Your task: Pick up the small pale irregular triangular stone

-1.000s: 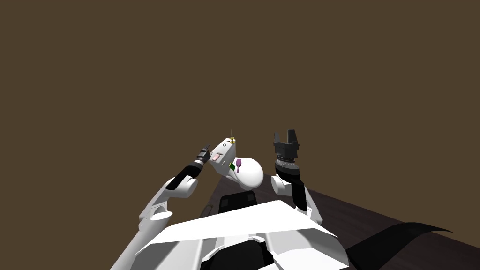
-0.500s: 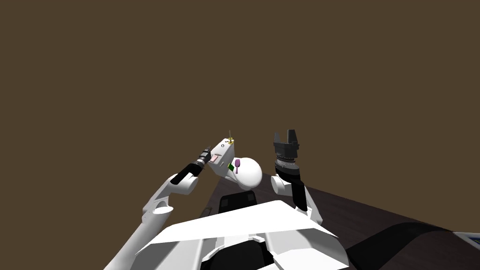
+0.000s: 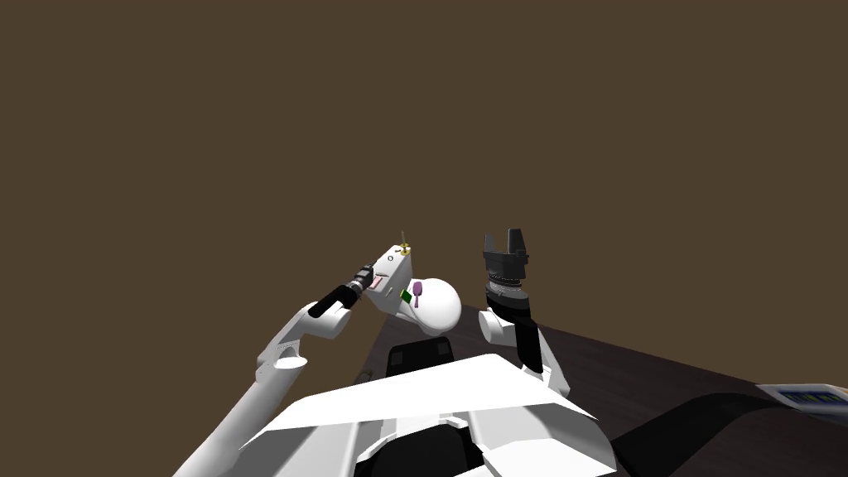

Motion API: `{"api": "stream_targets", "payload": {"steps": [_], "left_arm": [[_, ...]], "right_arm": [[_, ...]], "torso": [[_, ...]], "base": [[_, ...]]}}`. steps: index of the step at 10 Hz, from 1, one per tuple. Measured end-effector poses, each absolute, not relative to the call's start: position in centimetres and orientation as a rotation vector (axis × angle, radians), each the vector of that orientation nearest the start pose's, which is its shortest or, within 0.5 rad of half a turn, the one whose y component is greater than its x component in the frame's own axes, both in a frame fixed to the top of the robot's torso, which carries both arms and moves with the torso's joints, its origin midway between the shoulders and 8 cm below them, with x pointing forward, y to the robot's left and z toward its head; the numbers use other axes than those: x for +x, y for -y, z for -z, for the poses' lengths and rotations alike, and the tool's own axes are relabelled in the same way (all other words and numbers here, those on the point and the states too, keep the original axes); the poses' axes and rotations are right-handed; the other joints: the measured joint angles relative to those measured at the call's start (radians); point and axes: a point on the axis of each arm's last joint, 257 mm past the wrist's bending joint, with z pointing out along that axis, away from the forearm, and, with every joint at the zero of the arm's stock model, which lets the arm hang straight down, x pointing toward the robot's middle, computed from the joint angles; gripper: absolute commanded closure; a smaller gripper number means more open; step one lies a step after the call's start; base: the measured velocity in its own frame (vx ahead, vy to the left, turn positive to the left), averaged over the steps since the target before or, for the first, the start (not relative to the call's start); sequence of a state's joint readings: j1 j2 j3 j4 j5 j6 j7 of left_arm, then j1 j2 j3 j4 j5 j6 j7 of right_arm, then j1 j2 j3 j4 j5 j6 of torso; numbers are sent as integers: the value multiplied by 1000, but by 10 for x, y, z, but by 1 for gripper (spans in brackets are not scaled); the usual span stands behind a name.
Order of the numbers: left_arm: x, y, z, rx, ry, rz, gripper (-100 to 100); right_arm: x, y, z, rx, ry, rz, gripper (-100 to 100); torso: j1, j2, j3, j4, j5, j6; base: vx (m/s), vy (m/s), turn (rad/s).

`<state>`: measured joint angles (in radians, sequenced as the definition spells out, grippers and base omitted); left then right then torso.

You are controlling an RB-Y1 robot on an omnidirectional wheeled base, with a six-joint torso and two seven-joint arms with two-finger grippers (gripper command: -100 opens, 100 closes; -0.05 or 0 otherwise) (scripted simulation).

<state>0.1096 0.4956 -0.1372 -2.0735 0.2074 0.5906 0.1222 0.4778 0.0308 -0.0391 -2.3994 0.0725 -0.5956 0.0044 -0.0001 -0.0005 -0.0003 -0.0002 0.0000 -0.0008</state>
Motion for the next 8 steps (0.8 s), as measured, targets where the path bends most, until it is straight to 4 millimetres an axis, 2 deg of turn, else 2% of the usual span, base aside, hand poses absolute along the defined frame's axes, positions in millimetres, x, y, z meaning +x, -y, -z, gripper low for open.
{"api": "stream_targets", "payload": {"steps": [8], "left_arm": [[490,-266,233,-1229,-1785,841,-100]], "right_arm": [[298,271,-97,437,-469,-1263,0]], "torso": [[0,0,0,0,0,0]], "base": [[6,1,-61]]}}
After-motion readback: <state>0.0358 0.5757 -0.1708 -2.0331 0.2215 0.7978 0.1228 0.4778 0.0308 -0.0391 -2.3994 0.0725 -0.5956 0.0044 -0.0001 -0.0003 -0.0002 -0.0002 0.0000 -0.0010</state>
